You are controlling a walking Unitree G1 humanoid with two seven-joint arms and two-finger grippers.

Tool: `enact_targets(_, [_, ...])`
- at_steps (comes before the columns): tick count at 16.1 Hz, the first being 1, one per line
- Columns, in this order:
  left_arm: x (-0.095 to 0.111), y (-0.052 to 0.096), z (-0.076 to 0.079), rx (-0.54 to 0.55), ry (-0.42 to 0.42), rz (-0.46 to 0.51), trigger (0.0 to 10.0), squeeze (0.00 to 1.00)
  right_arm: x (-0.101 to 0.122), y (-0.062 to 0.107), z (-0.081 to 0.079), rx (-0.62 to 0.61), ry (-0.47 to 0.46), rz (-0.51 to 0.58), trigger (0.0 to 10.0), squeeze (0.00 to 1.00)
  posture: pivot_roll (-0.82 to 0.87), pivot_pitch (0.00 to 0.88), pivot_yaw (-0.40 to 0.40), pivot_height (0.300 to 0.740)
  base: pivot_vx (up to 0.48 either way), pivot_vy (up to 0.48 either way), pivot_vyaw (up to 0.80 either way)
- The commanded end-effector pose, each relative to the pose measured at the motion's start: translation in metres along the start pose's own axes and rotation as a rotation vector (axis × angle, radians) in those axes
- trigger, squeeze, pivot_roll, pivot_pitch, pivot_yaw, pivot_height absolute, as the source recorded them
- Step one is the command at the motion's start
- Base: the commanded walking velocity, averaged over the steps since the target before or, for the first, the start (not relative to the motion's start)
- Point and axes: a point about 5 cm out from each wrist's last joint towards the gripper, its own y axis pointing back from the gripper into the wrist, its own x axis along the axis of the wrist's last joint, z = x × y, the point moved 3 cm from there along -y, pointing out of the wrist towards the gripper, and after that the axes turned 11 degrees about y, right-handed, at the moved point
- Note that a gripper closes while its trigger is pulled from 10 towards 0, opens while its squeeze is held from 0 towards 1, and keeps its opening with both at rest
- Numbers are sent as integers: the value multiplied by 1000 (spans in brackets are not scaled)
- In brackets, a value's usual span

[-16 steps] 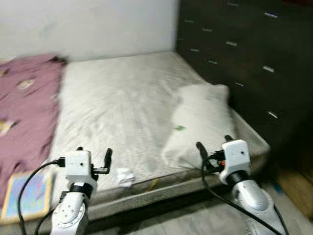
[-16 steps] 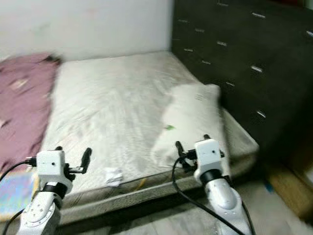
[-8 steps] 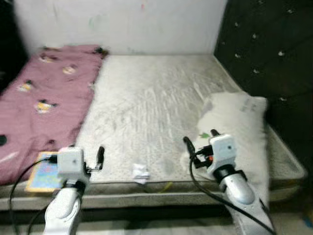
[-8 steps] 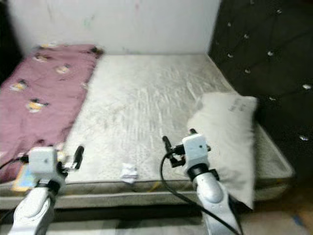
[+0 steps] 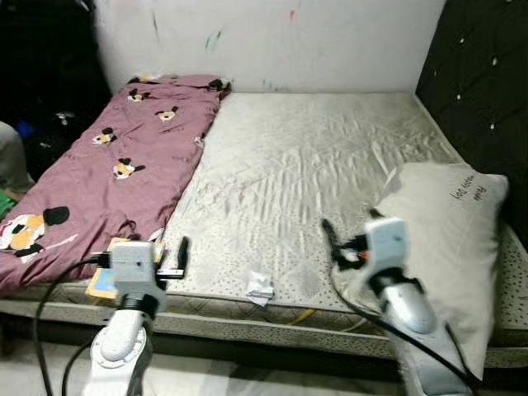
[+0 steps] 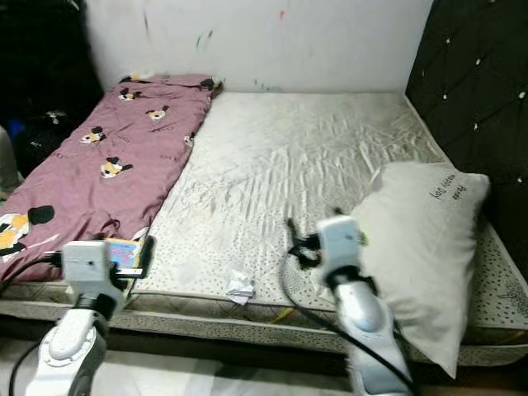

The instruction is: Clean up the room

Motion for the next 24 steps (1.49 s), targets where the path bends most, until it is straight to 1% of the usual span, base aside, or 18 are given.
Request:
enact_targets(1, [3, 1, -2, -8, 3, 13, 10000, 0, 2, -1, -6, 9, -14, 10, 10000, 0, 58, 0, 10, 740, 0, 0, 0])
enact_targets(4, [3, 1, 1, -24, 9, 7, 10000, 0, 1, -1, -6, 6, -12, 8, 10000, 0, 54, 0, 11, 740, 0, 0, 0])
enact_targets(6, [3, 1, -1, -19, 6, 7, 10000, 0, 2, -4, 0, -7, -9, 11, 10000, 0, 53, 0, 9, 740, 0, 0, 0])
enact_targets(10, [3, 2, 0, -23, 6, 5, 10000, 0, 0, -2, 1, -18, 0, 0, 10000, 0, 55, 0, 5, 740, 259, 0, 0])
enact_targets(13, [2, 4, 1, -26, 8, 1, 10000, 0, -1, 0, -1, -12, -3, -3, 10000, 0, 53, 0, 3, 740, 294, 0, 0])
enact_targets(20, [-1, 5, 3, -30, 14, -9, 10000, 0, -4, 0, -2, -13, 2, -12, 10000, 0, 51, 0, 3, 740, 335, 0, 0])
enact_targets(24, [-4, 4, 0, 14, 19, -21, 10000, 0, -5, 0, -2, -15, -10, -18, 10000, 0, 59, 0, -2, 740, 0, 0, 0])
